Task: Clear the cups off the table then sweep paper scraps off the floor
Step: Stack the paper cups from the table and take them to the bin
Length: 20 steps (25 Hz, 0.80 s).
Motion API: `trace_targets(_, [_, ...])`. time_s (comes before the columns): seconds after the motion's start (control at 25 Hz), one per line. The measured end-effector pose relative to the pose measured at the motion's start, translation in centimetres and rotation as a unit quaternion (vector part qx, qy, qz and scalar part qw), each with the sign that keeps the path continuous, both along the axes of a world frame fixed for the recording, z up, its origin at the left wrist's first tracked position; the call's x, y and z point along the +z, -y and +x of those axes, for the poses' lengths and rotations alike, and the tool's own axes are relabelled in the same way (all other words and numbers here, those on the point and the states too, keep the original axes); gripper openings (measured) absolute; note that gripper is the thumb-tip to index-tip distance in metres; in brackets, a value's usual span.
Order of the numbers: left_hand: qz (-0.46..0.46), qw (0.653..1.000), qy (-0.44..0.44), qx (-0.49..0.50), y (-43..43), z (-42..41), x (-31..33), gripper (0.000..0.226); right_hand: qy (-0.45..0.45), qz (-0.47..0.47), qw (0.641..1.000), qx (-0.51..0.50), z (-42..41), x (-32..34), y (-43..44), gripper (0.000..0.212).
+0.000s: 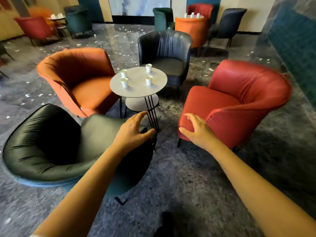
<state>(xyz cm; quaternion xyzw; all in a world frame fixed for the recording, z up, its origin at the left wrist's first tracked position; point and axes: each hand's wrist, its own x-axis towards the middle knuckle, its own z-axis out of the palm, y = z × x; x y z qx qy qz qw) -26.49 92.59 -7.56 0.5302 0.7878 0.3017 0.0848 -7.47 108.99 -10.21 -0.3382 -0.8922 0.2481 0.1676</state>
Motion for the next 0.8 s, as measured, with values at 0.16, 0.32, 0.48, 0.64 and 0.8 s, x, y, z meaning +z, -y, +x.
trace_targets(0.16, [0.019, 0.999, -0.015, 0.021, -10.4, -6.2, -2.1, 0.065, 0.007, 0.031, 0.999, 0.032, -7.5, -1.7, -11.2, 0.058])
trace_targets(0.32, [0.034, 0.998, 0.013, 0.058, -19.5, -12.5, -2.2, 0.069, 0.005, 0.022, 0.999, 0.029, -12.8, -2.1, -20.9, 0.057])
trace_targets(0.48, [0.028, 0.996, 0.035, 0.075, -29.1, -18.7, -2.4, 0.064, 0.022, -0.009, 0.999, 0.038, -18.4, -2.6, -31.1, 0.058])
trace_targets(0.64, [0.018, 0.995, 0.034, 0.093, -37.0, -24.7, -3.2, 0.065, 0.020, -0.033, 0.998, 0.057, -25.6, -3.8, -40.0, 0.058])
trace_targets(0.8, [0.024, 0.987, 0.040, 0.153, -43.0, -30.4, -4.8, 0.063, 0.022, -0.061, 0.990, 0.125, -34.5, -5.4, -47.3, 0.059])
